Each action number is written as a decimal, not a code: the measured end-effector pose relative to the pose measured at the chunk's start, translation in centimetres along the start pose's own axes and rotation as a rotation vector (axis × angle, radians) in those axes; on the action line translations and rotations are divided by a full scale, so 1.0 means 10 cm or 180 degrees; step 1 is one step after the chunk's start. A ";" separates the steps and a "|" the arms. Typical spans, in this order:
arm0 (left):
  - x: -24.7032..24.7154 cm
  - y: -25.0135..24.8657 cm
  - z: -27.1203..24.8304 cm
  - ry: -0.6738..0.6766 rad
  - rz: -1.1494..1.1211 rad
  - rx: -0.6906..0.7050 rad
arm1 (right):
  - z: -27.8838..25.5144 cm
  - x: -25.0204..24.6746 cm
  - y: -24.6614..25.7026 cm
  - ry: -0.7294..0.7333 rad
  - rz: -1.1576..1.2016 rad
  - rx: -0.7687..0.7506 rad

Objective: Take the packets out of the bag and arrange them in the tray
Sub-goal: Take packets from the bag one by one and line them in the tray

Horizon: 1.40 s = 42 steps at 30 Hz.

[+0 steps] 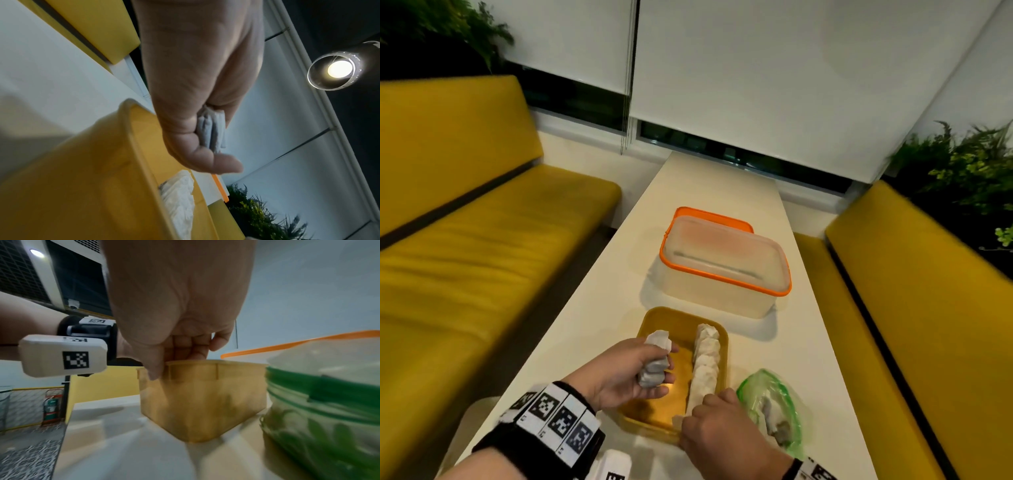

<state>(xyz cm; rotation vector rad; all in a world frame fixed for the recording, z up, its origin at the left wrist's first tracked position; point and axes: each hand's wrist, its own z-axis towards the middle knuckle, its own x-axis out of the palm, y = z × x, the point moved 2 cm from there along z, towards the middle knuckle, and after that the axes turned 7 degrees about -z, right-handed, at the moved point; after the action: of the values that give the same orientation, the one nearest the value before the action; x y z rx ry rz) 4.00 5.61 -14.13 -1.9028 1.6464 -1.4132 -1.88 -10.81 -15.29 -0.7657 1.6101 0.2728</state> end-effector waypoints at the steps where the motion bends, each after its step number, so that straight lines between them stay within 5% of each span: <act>1: 0.00 -0.01 0.01 0.0027 0.0042 -0.0021 | -0.02 -0.08 -0.02 -0.0033 0.0194 0.0103; 3: 0.00 -0.02 0.01 0.0064 0.0134 -0.0038 | -0.03 -0.27 -0.06 -0.0119 0.0739 0.0274; 9: 0.12 -0.15 -0.02 0.0265 0.0442 0.0110 | 0.09 -0.73 -0.28 -0.1504 0.1918 0.1296; 16: 0.17 -0.23 -0.05 0.0358 0.0759 0.0437 | 0.37 -0.81 -0.26 -0.1431 0.2302 0.1704; 26: -0.01 -0.33 -0.03 0.0106 0.0080 0.0269 | 0.35 -0.85 -0.49 -0.1653 0.2531 0.1949; 31: -0.11 -0.28 0.08 -0.0206 -0.0578 0.0050 | 0.40 -0.77 -0.69 -0.1279 0.2200 0.1922; 42: -0.09 -0.09 0.19 -0.0361 -0.0167 0.0015 | 0.95 -0.44 -0.93 -0.0245 0.1316 0.1508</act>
<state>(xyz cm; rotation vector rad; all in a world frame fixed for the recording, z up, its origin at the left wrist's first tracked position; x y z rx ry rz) 6.14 5.91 -14.88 -1.9979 1.5508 -1.3008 11.37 -10.93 -10.77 -0.0566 1.6623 0.1989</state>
